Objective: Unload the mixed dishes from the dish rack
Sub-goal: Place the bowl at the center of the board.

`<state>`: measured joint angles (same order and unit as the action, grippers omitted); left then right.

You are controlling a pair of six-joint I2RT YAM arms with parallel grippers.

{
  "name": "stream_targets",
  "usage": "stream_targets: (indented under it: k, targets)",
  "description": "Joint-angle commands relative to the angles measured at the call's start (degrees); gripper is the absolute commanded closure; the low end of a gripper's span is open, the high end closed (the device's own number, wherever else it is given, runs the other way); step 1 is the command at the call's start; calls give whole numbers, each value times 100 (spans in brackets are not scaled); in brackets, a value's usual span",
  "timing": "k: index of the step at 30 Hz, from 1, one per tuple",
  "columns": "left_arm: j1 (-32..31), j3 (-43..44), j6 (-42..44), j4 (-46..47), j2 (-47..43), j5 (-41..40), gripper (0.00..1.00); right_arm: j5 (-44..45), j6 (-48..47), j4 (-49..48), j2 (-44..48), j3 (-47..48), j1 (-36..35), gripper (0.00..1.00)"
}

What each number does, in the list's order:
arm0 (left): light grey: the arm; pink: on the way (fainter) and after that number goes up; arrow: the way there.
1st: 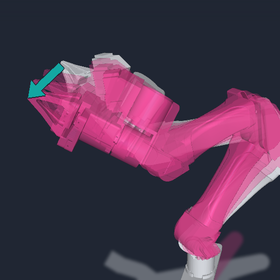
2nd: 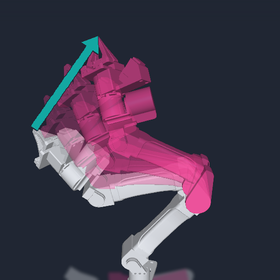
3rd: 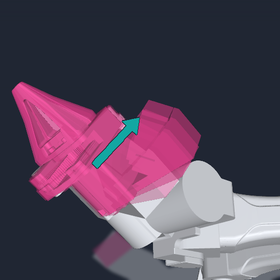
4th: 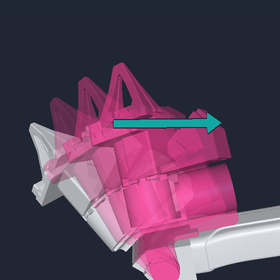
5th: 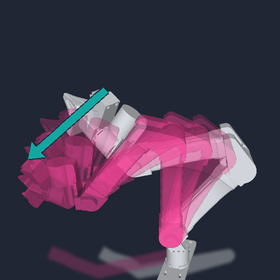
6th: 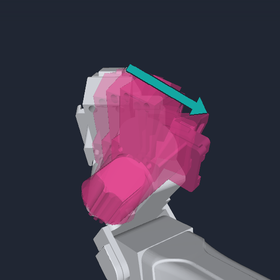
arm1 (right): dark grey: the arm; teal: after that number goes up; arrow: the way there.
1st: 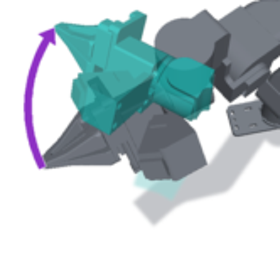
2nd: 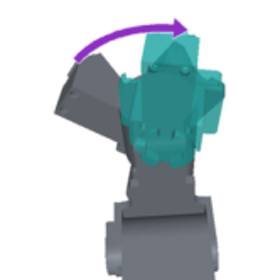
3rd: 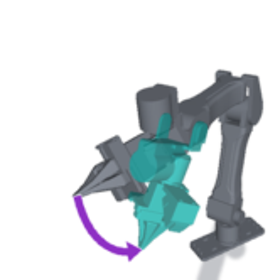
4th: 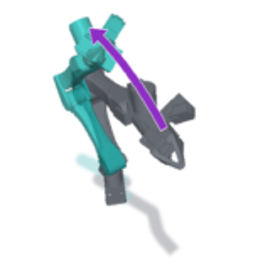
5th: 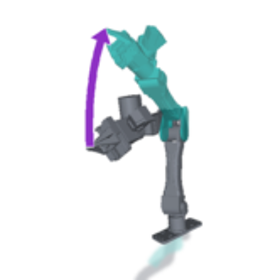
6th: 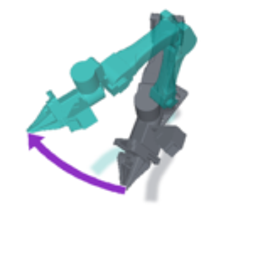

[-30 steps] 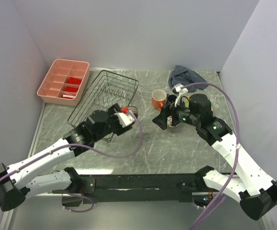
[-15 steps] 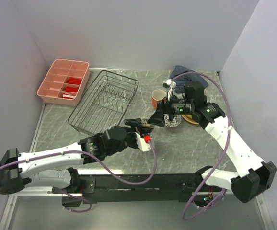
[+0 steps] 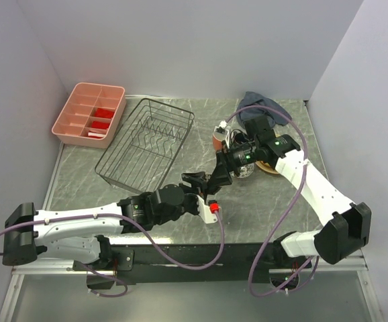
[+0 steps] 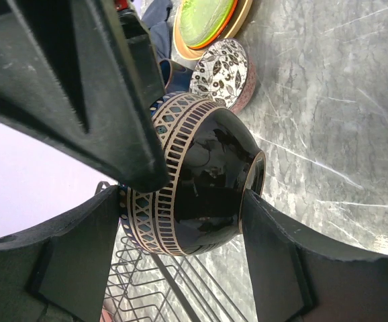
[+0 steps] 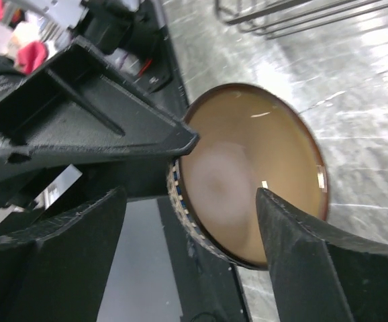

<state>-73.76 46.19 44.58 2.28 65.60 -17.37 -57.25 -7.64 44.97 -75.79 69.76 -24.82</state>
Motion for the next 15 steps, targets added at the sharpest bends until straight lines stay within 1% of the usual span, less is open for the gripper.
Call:
stream_targets:
  k: [1,5,6,8,9,11,12,14,15]
  targets:
    - [-86,118,165,677,-21,-179,68,-515,-387,416,-67,275,12,18]
    - [-130,153,200,730,5,-232,67,-567,-484,548,-182,275,-58,26]
    - [-130,162,192,712,14,-241,67,-594,-493,557,-182,275,-93,32]
    - [-139,162,192,729,23,-250,67,-611,-510,565,-208,267,-111,37]
    - [-139,136,192,773,23,-258,67,-603,-528,592,-217,258,-128,43]
    - [-148,118,174,817,5,-267,67,-646,-572,653,-269,266,-164,50]
    - [-148,127,148,817,14,-267,67,-673,-633,706,-287,275,-164,56]
    - [-148,118,130,817,31,-320,67,-691,-651,724,-314,267,-199,62]
    - [-148,100,139,826,31,-320,67,-682,-677,758,-340,267,-216,71]
